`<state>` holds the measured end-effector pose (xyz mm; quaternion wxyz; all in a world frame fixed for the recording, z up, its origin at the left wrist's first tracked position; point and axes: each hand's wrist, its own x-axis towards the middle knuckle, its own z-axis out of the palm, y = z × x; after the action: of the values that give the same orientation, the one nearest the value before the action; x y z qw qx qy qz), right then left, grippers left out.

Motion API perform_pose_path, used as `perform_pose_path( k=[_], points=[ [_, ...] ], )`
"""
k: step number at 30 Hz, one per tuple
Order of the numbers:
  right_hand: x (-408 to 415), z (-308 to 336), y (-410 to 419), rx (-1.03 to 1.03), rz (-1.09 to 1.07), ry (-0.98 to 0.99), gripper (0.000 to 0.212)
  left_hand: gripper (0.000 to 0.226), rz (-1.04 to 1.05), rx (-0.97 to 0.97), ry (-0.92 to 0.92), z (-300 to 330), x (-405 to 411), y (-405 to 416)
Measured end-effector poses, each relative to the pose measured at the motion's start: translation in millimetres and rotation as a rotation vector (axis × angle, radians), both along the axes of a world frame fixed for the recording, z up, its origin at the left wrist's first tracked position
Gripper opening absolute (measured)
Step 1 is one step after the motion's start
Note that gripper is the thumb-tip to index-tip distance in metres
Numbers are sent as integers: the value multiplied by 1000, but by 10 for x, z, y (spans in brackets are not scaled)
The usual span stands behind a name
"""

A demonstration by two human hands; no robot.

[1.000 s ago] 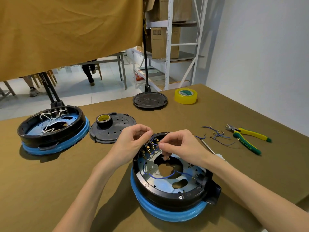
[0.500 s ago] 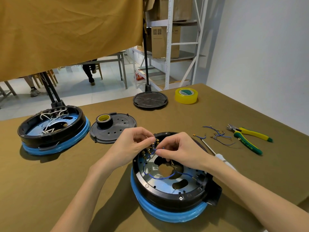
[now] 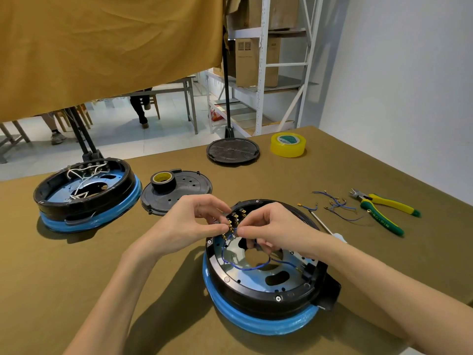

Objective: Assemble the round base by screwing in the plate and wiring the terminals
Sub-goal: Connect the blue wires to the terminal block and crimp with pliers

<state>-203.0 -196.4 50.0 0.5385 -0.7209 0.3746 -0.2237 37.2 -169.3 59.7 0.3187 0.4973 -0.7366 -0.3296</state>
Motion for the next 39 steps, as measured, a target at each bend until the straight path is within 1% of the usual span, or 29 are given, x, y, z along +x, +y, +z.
perform_pose_path(
  k=[2,3,5,8,13,18,21,25,30,33,36,39],
  points=[
    [7,46,-14,235,15,-35,18,23,-8,-30,23,10,3,9],
    [8,65,-21,318,14,-47,17,20,-10,-44,33,15,5,15],
    [7,92,-34,399,-5,-43,14,17,-3,-69,36,18,2,25],
    [9,129,-35,430,-5,-8,14,15,5,-101,46,16,-32,28],
    [10,205,-59,472,-20,-15,23,16,18,-167,114,32,-72,37],
    [-56,301,-140,523,50,76,30,22,8,-230,122,77,-176,82],
    [-108,332,-181,567,102,92,29,24,0,-275,123,112,-220,111],
    [-140,322,-197,642,126,26,23,25,-17,-309,104,141,-241,123],
    [-128,295,-164,762,41,-105,13,20,-21,-328,-4,149,-216,122],
    [-120,315,-139,804,55,-105,6,15,-50,-304,-22,147,-206,112],
    [-101,302,-107,798,27,-81,8,11,-69,-285,-26,128,-208,108],
    [-89,293,-77,891,-22,-151,10,12,-50,-317,6,96,-203,91]
  ],
)
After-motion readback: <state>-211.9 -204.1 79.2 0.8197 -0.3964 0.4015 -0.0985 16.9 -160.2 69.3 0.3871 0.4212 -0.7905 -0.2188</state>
